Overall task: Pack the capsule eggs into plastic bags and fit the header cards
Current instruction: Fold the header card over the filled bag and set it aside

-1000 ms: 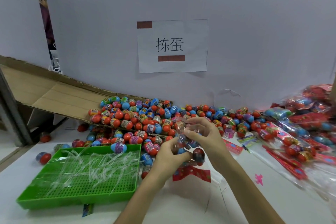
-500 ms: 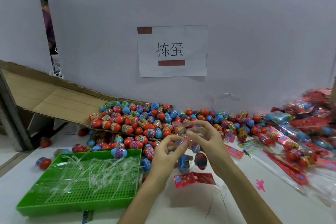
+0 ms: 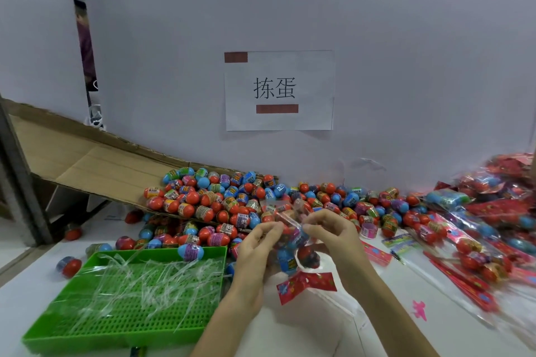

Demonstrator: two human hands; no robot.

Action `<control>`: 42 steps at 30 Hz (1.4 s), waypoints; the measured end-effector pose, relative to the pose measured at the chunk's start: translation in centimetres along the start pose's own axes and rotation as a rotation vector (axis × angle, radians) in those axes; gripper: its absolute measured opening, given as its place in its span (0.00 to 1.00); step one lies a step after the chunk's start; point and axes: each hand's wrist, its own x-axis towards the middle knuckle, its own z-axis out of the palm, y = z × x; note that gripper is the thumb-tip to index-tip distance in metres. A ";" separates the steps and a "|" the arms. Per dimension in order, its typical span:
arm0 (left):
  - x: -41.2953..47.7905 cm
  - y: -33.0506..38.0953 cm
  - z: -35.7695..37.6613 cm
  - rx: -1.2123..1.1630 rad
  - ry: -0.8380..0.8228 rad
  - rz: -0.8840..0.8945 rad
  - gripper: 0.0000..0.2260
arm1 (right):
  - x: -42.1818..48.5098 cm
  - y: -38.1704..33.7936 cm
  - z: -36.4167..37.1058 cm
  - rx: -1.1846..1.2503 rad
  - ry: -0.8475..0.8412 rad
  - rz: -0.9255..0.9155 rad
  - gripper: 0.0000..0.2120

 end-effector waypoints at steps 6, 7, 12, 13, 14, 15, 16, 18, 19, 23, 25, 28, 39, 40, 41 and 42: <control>-0.3 0.7 0.2 -0.060 0.145 0.101 0.12 | -0.5 -0.3 0.7 0.050 -0.025 0.007 0.04; -0.3 0.8 0.1 -0.078 0.147 0.093 0.13 | -0.5 -0.3 0.9 0.053 -0.026 0.010 0.06; -0.1 0.9 -0.3 -0.131 0.139 0.026 0.04 | -0.6 -0.1 1.2 -0.041 -0.134 0.039 0.18; -0.1 0.8 -0.3 -0.123 0.145 0.025 0.04 | -0.7 -0.1 1.3 -0.060 -0.135 0.022 0.15; 0.0 0.8 -0.2 -0.117 0.148 0.033 0.04 | -0.8 0.0 1.3 -0.072 -0.123 -0.001 0.12; -0.1 0.8 -0.2 -0.111 0.148 0.046 0.05 | -0.8 0.0 1.4 -0.074 -0.101 -0.020 0.09; -0.1 0.8 -0.1 -0.108 0.143 0.056 0.06 | -0.8 0.1 1.5 -0.068 -0.079 -0.037 0.06; -0.1 0.8 0.0 -0.119 0.118 0.048 0.08 | -0.7 0.1 1.3 -0.063 -0.050 -0.050 0.02; -0.1 0.8 0.1 -0.132 0.099 0.030 0.09 | -0.7 0.2 1.1 -0.061 -0.039 -0.051 0.03; -0.1 0.8 0.2 -0.197 0.114 0.012 0.11 | -0.6 0.5 1.5 -0.064 0.022 -0.073 0.14; 0.0 0.7 0.1 -0.200 0.176 0.019 0.11 | -0.8 0.6 1.8 -0.272 0.241 -0.259 0.23; 0.2 0.8 -0.2 -0.213 0.228 -0.011 0.09 | -1.2 0.9 1.6 -0.536 0.303 -0.683 0.12; -0.2 1.0 0.3 -0.075 0.155 0.069 0.08 | -1.1 0.0 1.3 -0.184 0.179 -0.292 0.12; -0.3 0.9 0.4 -0.055 0.131 0.074 0.09 | -1.0 -0.1 1.4 -0.104 0.174 -0.196 0.10; -0.4 0.9 0.5 -0.050 0.117 0.079 0.09 | -0.9 -0.1 1.4 -0.064 0.171 -0.132 0.06; -0.5 0.9 0.6 -0.052 0.112 0.080 0.10 | -0.8 -0.1 1.3 -0.034 0.168 -0.086 0.03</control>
